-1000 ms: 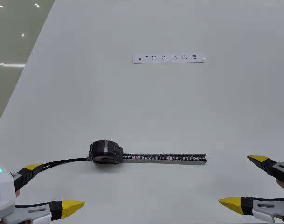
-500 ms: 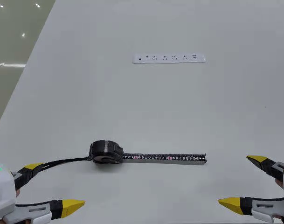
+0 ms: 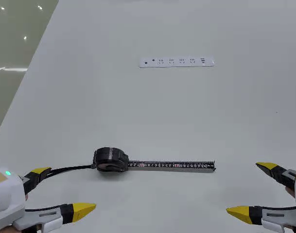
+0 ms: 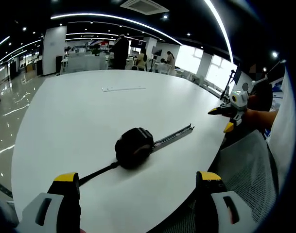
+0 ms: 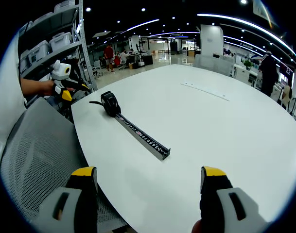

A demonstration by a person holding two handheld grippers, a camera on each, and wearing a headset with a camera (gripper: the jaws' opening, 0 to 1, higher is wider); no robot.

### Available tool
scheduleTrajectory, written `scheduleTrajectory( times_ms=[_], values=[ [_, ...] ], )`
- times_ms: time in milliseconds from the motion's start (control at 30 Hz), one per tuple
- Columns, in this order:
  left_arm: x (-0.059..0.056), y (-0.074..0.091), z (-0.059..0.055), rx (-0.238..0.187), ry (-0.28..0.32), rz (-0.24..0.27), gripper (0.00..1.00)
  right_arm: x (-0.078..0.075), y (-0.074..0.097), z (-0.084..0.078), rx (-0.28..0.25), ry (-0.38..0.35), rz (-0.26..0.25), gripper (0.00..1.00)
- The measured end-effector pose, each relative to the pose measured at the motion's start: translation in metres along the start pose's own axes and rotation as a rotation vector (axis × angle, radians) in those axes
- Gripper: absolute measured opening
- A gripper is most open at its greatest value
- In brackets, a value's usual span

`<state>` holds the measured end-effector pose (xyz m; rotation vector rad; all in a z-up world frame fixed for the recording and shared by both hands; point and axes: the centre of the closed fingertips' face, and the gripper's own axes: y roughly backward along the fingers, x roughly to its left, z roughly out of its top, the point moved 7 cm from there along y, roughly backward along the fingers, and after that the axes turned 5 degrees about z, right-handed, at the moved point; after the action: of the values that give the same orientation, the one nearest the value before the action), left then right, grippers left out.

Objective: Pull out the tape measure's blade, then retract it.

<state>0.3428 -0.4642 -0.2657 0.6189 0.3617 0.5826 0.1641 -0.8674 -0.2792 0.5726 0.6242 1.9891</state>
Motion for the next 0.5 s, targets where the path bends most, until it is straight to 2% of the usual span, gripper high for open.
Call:
scheduleTrajectory(
  times_ms=[100,233,500],
  values=[
    [-0.002,-0.005,0.002,-0.003,0.015,0.007,0.97,-0.001,-0.002,0.000,0.002,0.005,0.002,0.88],
    [-0.003,-0.011,0.003,0.020,0.033,0.034,0.96,0.000,-0.003,0.001,-0.001,0.006,0.006,0.88],
    [-0.009,-0.024,0.009,0.029,0.051,0.025,0.95,0.000,-0.005,-0.001,0.008,0.010,0.017,0.88]
  ],
)
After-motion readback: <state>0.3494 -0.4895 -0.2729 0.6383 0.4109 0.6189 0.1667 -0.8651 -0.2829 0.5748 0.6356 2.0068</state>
